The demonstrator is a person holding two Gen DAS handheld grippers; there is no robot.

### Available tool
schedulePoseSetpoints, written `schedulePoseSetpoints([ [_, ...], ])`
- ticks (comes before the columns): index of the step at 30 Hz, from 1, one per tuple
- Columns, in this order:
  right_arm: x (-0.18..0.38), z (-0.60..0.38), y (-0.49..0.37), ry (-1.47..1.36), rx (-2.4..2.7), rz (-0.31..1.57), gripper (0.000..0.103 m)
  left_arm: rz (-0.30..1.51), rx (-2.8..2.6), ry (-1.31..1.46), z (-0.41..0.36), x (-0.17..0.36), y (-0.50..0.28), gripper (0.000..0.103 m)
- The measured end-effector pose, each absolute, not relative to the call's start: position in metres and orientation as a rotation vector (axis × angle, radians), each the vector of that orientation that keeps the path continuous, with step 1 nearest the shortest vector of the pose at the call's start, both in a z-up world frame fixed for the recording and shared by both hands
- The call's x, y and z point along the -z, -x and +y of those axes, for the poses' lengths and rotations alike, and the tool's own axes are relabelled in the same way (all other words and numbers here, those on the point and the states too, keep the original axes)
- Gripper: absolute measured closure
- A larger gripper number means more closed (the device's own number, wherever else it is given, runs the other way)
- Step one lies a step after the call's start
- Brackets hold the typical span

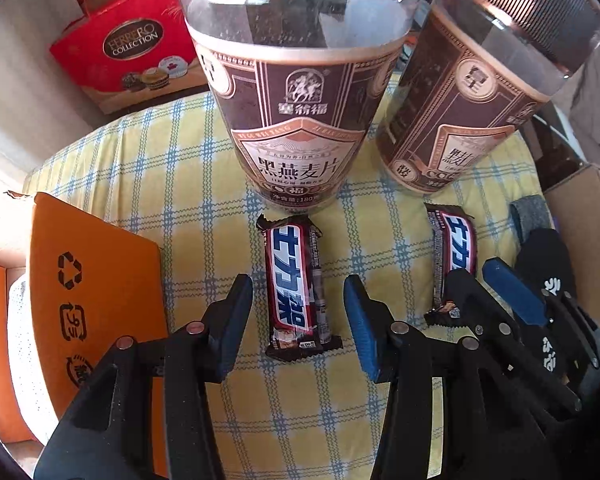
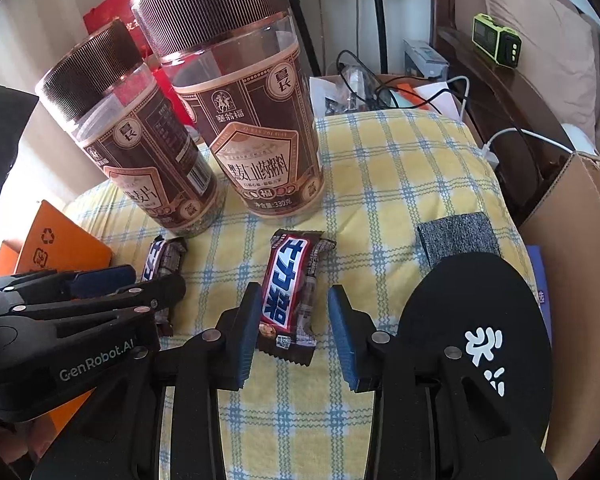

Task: Organize objects
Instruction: 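Grasp one candy bar with the right gripper while the left gripper grasps the other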

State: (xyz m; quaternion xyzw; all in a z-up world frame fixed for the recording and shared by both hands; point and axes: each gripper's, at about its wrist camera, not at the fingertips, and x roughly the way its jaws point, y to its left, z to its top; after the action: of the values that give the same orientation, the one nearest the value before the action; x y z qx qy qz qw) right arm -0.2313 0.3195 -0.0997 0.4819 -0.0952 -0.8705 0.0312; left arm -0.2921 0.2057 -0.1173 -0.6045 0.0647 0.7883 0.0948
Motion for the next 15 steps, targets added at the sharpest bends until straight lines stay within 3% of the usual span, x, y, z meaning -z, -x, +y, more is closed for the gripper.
schedulePoseSetpoints([
  [6,0.103,0.314,0.237,-1.477,2.686,-0.272,0.07,0.17,-2.34,1.805,0.204,0.124,0.293,0.076],
  [7,0.102,0.313,0.237,-1.474,2.676,-0.279,0.078,0.163,-2.337,1.804,0.205,0.124,0.293,0.076],
  [13,0.091,0.313,0.234,-1.476,2.68,-0.284,0.097,0.161,-2.319,1.765,0.207,0.114,0.279,0.076],
  [15,0.088,0.314,0.231,-1.48,2.686,-0.275,0.097,0.159,-2.323,1.73,0.207,0.104,0.271,0.076],
])
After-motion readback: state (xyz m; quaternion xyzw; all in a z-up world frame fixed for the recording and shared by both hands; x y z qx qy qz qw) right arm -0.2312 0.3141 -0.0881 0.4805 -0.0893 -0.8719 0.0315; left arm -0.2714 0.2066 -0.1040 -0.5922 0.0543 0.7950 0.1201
